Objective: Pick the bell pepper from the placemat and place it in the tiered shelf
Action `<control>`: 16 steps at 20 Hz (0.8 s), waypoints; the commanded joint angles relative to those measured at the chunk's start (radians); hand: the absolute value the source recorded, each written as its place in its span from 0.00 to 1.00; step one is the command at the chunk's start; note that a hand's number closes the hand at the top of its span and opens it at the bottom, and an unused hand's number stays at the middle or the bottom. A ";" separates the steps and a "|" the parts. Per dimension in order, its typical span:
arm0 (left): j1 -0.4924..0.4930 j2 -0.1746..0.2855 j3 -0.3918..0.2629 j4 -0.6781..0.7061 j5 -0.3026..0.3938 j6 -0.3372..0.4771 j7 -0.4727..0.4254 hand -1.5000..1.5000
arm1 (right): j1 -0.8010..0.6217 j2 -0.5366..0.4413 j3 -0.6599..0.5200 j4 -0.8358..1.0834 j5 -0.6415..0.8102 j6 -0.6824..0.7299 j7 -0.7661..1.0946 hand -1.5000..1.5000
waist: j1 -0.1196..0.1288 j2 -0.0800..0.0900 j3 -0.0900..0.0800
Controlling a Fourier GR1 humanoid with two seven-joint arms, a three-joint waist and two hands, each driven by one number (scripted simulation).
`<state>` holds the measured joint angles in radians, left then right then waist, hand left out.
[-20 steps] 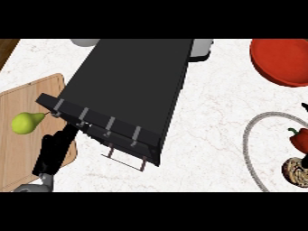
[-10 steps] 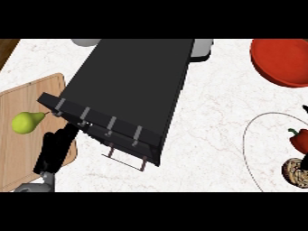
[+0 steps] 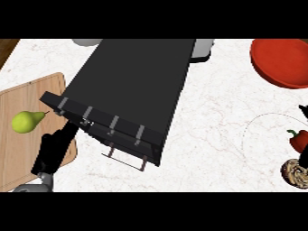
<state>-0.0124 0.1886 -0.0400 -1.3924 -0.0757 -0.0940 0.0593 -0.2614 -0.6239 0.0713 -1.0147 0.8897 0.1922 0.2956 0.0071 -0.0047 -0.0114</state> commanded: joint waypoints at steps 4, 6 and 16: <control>-0.002 -0.042 -0.013 0.054 -0.045 0.029 -0.066 0.50 | 0.007 0.038 -0.018 0.123 0.054 -0.077 -0.075 0.00 | -0.003 0.006 0.012; 0.003 -0.061 -0.035 -0.007 -0.045 0.034 0.001 0.50 | -0.020 0.013 -0.042 0.149 0.024 -0.049 -0.145 1.00 | -0.001 0.006 0.012; -0.012 0.006 0.052 0.053 -0.005 -0.034 -0.042 0.50 | -0.100 0.063 -0.045 0.232 0.117 -0.169 -0.186 1.00 | -0.001 0.006 0.012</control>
<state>-0.0143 0.1654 -0.0242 -1.3695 -0.0948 -0.1008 0.0423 -0.3393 -0.5788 0.0438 -0.8276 0.9805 0.0860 0.1134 0.0081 -0.0051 -0.0134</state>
